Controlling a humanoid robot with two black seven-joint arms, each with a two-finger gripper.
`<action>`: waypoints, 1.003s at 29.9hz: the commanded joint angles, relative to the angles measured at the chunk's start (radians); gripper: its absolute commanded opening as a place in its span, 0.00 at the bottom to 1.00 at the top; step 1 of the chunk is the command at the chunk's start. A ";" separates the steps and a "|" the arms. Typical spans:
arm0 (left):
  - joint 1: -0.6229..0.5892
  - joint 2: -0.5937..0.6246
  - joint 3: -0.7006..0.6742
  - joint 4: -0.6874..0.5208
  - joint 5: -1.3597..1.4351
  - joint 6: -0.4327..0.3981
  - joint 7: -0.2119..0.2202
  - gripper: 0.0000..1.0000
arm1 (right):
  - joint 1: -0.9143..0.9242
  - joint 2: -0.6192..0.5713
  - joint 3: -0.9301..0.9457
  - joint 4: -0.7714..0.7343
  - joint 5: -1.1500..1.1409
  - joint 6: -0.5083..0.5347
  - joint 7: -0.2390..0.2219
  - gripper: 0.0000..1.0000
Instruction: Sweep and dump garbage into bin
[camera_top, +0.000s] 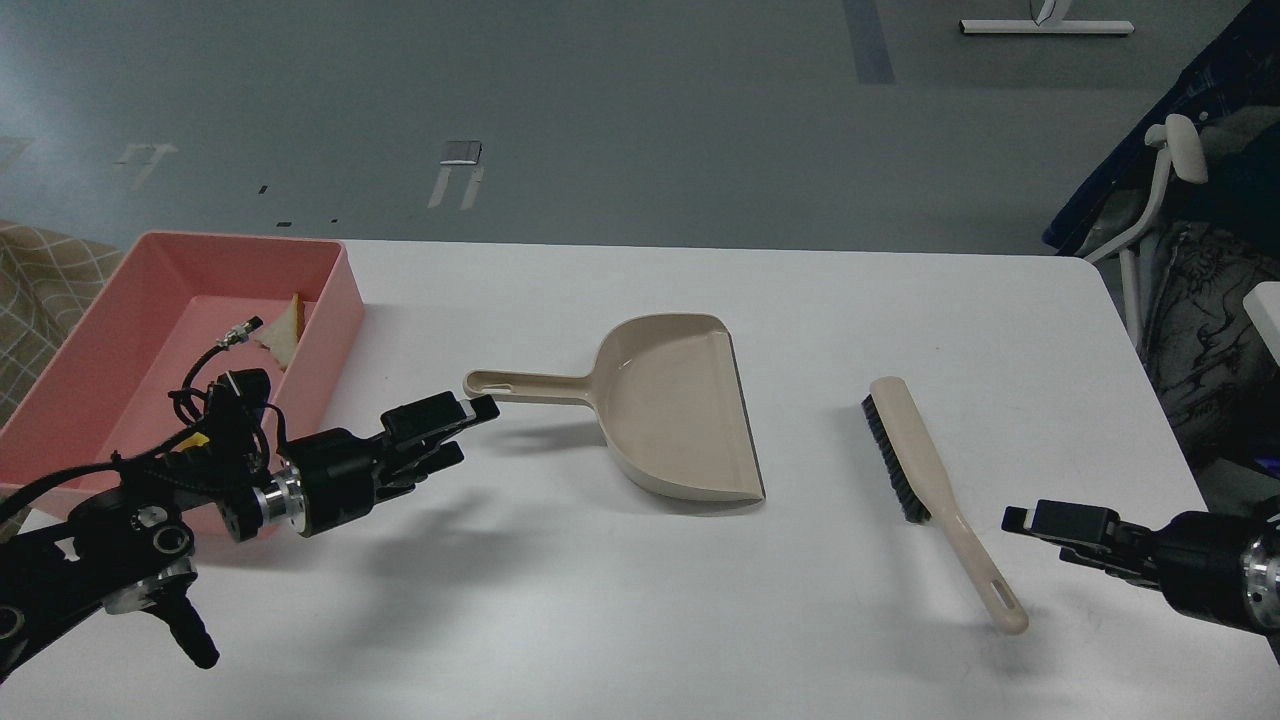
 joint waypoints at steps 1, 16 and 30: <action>0.042 0.096 -0.058 -0.094 -0.010 -0.052 -0.006 0.99 | 0.002 -0.066 0.005 0.032 0.001 0.000 0.024 0.96; -0.013 0.135 -0.551 -0.039 -0.225 -0.115 -0.001 0.99 | 0.014 0.058 0.523 -0.209 0.343 -0.014 0.053 0.98; -0.404 -0.305 -0.509 0.410 -0.204 0.029 -0.001 0.98 | 0.299 0.642 0.832 -0.640 0.348 -0.084 0.056 0.98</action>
